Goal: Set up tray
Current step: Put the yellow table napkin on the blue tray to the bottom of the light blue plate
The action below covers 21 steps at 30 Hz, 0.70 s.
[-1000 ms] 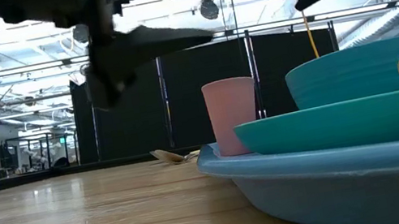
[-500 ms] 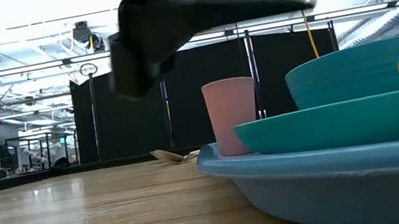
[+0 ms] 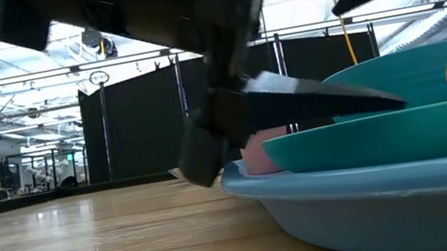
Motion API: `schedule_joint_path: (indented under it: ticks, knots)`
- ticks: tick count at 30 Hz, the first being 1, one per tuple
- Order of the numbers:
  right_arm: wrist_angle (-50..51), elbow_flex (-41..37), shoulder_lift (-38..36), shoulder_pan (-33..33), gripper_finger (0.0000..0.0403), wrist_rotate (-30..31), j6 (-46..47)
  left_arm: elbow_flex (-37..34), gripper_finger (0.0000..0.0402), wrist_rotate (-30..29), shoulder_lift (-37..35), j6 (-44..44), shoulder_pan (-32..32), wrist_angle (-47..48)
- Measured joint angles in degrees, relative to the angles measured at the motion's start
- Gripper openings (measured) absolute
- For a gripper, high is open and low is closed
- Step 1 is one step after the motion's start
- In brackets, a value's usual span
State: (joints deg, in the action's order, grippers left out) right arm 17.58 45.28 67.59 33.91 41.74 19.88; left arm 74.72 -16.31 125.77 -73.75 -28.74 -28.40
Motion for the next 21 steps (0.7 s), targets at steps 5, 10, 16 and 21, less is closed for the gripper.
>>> schedule_joint_path:
  ticks: [5, 10, 16, 21]
  knots:
    - [-5.2, -3.4, 0.0, -0.1, 0.0270, 0.0, -1.8, 0.8, 0.0282, 2.3, 0.6, 0.2, 1.2, 0.0]
    - [-9.1, -4.2, 0.0, -0.1, 0.0270, 0.1, -4.1, 0.8, 0.0282, 4.3, 0.6, -1.8, 1.8, 0.4]
    - [-10.1, -4.2, 0.0, -0.1, 0.0269, 0.1, -5.4, 0.8, 0.0282, 5.8, 0.6, -7.7, -0.1, -0.5]
    - [-10.1, -4.2, 0.0, -0.1, 0.0269, 0.1, -5.4, 0.8, 0.0282, 4.9, 0.7, -10.5, 0.0, -0.2]
